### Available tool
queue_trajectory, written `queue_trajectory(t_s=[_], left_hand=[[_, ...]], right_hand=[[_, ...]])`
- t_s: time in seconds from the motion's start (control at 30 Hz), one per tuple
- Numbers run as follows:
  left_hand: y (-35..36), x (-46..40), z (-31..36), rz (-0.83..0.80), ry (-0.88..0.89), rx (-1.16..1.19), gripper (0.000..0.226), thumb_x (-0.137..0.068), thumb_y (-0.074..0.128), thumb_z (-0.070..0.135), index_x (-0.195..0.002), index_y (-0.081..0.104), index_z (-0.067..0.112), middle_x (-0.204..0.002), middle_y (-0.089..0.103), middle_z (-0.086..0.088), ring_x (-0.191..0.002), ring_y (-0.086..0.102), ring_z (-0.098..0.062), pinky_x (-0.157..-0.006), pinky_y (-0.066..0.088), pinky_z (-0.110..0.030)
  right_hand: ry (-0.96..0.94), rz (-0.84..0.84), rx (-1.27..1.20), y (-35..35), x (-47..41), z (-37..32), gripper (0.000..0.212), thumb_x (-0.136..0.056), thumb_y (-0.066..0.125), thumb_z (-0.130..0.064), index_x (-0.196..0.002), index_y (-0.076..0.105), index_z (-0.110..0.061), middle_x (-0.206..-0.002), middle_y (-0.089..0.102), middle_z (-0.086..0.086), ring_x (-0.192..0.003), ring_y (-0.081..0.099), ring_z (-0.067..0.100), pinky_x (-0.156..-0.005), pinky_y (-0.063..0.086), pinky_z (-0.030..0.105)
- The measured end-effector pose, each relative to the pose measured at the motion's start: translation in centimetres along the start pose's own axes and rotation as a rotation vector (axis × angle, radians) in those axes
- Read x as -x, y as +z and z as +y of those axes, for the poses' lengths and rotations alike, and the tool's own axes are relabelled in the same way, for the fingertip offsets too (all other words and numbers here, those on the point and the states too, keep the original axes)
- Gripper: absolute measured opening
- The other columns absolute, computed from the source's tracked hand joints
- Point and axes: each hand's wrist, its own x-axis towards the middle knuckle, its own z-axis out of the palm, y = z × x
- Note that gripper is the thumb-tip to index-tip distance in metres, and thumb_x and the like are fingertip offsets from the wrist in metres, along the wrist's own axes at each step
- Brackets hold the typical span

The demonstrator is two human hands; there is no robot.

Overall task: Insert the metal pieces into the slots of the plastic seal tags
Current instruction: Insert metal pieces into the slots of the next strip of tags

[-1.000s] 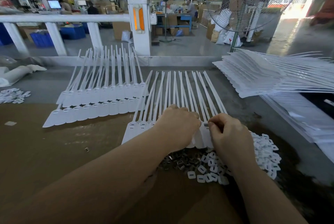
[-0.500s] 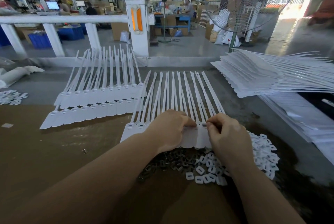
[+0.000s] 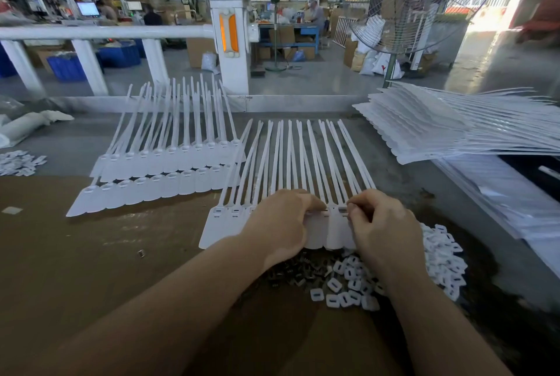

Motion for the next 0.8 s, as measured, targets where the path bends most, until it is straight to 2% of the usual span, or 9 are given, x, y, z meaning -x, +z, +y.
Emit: queue_trajectory(t_s=[0.13, 0.2, 0.27, 0.4, 0.53, 0.67, 0.8], left_hand=[[0.3, 0.8, 0.6, 0.103, 0.020, 0.087, 0.024, -0.092, 0.055, 0.021, -0.112, 0.066, 0.028, -0.110, 0.059, 0.015, -0.109, 0.048, -0.008, -0.100, 0.037, -0.031], [0.3, 1.2, 1.1, 0.038, 0.072, 0.110, 0.017, -0.089, 0.061, 0.029, -0.103, 0.069, 0.032, -0.095, 0.053, 0.021, -0.100, 0.044, -0.003, -0.100, 0.036, -0.034], [0.3, 1.5, 1.6, -0.058, 0.148, 0.118, 0.014, -0.086, 0.063, 0.032, -0.097, 0.071, 0.033, -0.089, 0.049, 0.023, -0.095, 0.043, -0.002, -0.097, 0.036, -0.035], [0.3, 1.8, 2.1, -0.168, 0.272, 0.053, 0.018, -0.087, 0.061, 0.036, -0.102, 0.070, 0.038, -0.102, 0.052, 0.021, -0.097, 0.034, -0.001, -0.085, 0.017, -0.024], [0.4, 1.9, 1.9, -0.243, 0.332, -0.008, 0.021, -0.091, 0.055, 0.037, -0.109, 0.067, 0.038, -0.115, 0.054, 0.015, -0.100, 0.029, -0.001, -0.086, 0.015, -0.025], [0.5, 1.8, 1.8, -0.227, 0.346, -0.021, 0.020, -0.091, 0.056, 0.035, -0.108, 0.067, 0.034, -0.114, 0.054, 0.014, -0.102, 0.031, -0.002, -0.078, 0.013, -0.022], [0.7, 1.8, 1.7, -0.214, 0.350, -0.004, 0.019, -0.089, 0.058, 0.035, -0.106, 0.065, 0.032, -0.110, 0.053, 0.015, -0.093, 0.024, 0.004, -0.078, 0.015, -0.023]], right_hand=[[0.007, 0.024, -0.005, 0.0, 0.0, -0.1, 0.009, -0.089, 0.058, -0.018, -0.087, 0.066, -0.019, -0.072, 0.055, -0.010, -0.069, 0.051, 0.011, -0.058, 0.036, 0.025], [0.005, 0.025, -0.030, -0.1, 0.0, -0.1, 0.008, -0.089, 0.058, -0.017, -0.088, 0.066, -0.019, -0.073, 0.057, -0.010, -0.070, 0.055, 0.011, -0.059, 0.042, 0.025], [0.009, 0.023, -0.058, -0.1, 0.0, -0.2, 0.008, -0.089, 0.058, -0.017, -0.089, 0.066, -0.018, -0.076, 0.062, -0.007, -0.073, 0.059, 0.013, -0.065, 0.049, 0.031], [0.010, 0.045, -0.076, -0.2, 0.1, -0.2, 0.008, -0.088, 0.059, -0.015, -0.087, 0.066, -0.017, -0.072, 0.059, -0.008, -0.071, 0.058, 0.014, -0.062, 0.045, 0.028], [0.023, 0.032, -0.078, -0.2, 0.0, -0.3, 0.008, -0.088, 0.058, -0.014, -0.085, 0.066, -0.017, -0.072, 0.060, -0.006, -0.072, 0.058, 0.017, -0.064, 0.047, 0.031], [0.015, 0.025, -0.076, -0.2, 0.0, -0.4, 0.009, -0.088, 0.058, -0.014, -0.085, 0.065, -0.017, -0.072, 0.061, -0.006, -0.071, 0.059, 0.015, -0.064, 0.048, 0.031], [0.022, 0.032, -0.080, -0.3, 0.1, -0.4, 0.008, -0.089, 0.058, -0.013, -0.088, 0.066, -0.016, -0.075, 0.062, -0.005, -0.072, 0.059, 0.015, -0.064, 0.047, 0.029]])
